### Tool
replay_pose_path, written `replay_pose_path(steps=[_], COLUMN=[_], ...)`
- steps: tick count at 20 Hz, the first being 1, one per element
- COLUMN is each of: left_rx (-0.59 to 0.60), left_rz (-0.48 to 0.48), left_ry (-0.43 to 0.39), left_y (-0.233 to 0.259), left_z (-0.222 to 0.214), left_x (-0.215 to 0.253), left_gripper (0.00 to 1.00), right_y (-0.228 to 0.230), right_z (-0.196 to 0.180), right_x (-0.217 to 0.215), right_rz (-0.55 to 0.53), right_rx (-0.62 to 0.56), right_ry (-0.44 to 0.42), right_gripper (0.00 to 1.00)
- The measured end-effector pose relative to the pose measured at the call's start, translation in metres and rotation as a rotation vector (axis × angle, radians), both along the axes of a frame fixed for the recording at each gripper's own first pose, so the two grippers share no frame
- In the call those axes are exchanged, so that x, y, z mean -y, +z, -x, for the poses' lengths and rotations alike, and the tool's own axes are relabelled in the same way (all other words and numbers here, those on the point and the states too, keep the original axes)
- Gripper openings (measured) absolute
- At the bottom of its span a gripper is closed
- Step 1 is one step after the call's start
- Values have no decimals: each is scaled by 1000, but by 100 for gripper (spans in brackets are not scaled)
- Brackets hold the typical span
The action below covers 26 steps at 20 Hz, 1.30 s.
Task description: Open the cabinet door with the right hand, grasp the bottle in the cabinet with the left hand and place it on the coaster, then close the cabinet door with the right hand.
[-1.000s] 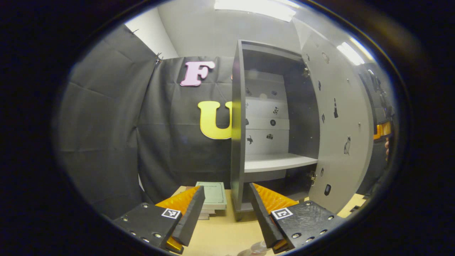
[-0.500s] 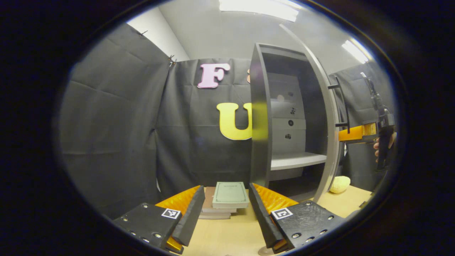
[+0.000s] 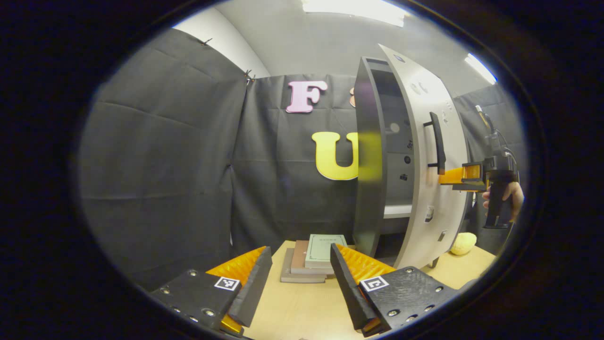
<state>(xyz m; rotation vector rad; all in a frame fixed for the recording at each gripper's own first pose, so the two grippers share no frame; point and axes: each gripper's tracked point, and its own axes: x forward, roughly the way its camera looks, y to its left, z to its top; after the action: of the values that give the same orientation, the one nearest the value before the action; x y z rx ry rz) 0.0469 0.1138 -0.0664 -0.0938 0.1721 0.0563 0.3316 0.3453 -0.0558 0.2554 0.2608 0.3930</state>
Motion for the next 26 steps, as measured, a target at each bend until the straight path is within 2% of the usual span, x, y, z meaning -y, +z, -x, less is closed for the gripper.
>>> replay_pose_path(steps=[5, 8, 15, 16, 18, 22, 26], left_rx=[31, 52, 107, 113, 118, 123, 129], left_rz=[-7, -9, -3, 1, 12, 24, -11], left_ry=[-19, -42, -84, -90, -104, -109, -109], left_y=[16, 26, 63, 67, 74, 85, 92], left_z=[-7, -15, -35, -39, -44, -50, -48], left_x=[12, 30, 88, 97, 116, 147, 168], left_gripper=[75, 75, 75, 77, 75, 77, 77], right_y=[11, 23, 49, 51, 55, 54, 43], right_z=[6, 25, 68, 73, 81, 95, 104], right_x=[11, 37, 131, 145, 173, 226, 267], right_rz=[17, 42, 119, 132, 157, 187, 207], right_rx=[29, 50, 110, 115, 129, 131, 127], right_ry=[-15, -25, -95, -108, -134, -174, -202], right_gripper=[97, 98, 98, 98, 98, 98, 98])
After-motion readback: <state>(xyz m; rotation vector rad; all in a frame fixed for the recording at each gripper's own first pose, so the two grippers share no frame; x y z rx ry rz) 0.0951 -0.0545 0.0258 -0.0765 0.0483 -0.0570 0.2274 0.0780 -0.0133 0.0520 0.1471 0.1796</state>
